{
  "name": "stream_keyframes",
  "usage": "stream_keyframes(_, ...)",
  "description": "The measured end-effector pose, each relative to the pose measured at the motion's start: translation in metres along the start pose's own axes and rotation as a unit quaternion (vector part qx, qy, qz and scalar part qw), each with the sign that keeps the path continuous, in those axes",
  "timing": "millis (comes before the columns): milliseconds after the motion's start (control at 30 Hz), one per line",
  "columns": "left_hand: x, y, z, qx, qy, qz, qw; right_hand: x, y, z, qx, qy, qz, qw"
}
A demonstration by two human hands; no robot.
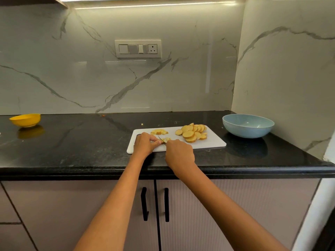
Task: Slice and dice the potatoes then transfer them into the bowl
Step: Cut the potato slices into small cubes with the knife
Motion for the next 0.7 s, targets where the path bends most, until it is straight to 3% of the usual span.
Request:
stream_keyframes(367, -0.003, 0.000, 0.004, 0.031, 0.032, -0.031, 0.999, 0.000, -0.008, -0.009, -0.039, -0.068, -0.001, 0.997)
stream_keyframes(500, -0.005, 0.003, 0.006, 0.042, 0.053, -0.067, 0.995, 0.005, -0.006, -0.007, -0.045, -0.062, 0.004, 0.997)
stream_keyframes(700, -0.005, 0.002, 0.009, 0.044, 0.056, -0.057, 0.996, 0.006, -0.003, -0.003, -0.036, -0.049, 0.006, 0.998)
Point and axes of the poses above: each hand's wrist, its own x-axis away from the middle knuckle, its own y-axis out of the back of the hand, z = x × y, the point moved 5 cm from there along -x, towards the middle knuckle, and after that the axes turned 15 degrees about -z, right-handed, at the moved point
